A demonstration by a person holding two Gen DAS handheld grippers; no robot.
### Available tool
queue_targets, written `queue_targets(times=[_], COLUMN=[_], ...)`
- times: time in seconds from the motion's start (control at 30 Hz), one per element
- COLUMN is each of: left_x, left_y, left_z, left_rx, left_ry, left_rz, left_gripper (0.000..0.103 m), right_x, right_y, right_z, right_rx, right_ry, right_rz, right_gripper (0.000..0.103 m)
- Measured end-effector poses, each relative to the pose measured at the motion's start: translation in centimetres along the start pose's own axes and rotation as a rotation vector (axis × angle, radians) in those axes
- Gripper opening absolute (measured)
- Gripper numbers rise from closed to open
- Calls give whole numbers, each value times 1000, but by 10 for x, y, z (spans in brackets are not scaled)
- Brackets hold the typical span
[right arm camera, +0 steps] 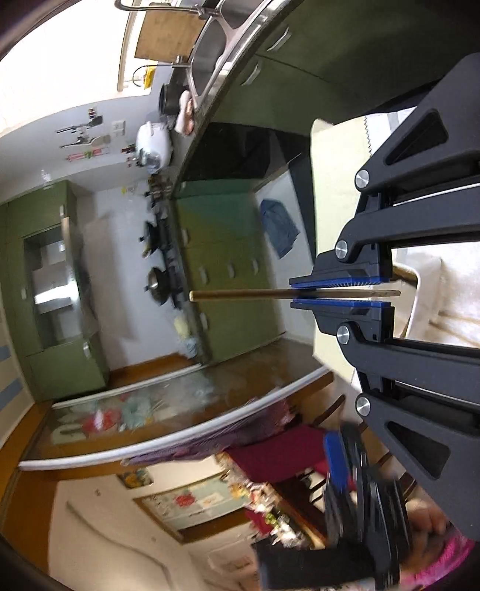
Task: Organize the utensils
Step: 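Lower both chopsticks into the holder and open both tools, then move both open tools down to the last two chopsticks on the cloth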
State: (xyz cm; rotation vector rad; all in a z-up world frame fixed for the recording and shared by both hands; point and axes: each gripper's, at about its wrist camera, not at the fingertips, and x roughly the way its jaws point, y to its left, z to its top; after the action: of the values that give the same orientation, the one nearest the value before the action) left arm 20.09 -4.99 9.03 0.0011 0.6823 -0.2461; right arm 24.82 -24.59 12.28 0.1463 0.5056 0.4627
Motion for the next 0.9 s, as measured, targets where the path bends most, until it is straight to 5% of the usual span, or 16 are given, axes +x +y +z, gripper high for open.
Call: queue_targets(times=[0.23,0.3,0.53,0.73,0.9], left_x=[2,7,54,123,157], left_y=[0,3,11,24,27], left_z=[-35,-51,-115,-169,-184], left_rx=[12,-3,-52,-147,-184], left_ry=[101,143,347,543,576], left_rz=[-3,-3,10,34,78], left_gripper=[37,38,38,38,38], right_x=[62,67,26,1,15], right_y=[-6,-6,1,12,8], right_z=[-31,-34,-46,-103,-157], right_rx=[-14,-23,-55,-124,-150], right_ry=[152,165,134,244,380], right_rz=[-6,-8,-14,-20,-55], right_gripper=[8,16,17,17,24])
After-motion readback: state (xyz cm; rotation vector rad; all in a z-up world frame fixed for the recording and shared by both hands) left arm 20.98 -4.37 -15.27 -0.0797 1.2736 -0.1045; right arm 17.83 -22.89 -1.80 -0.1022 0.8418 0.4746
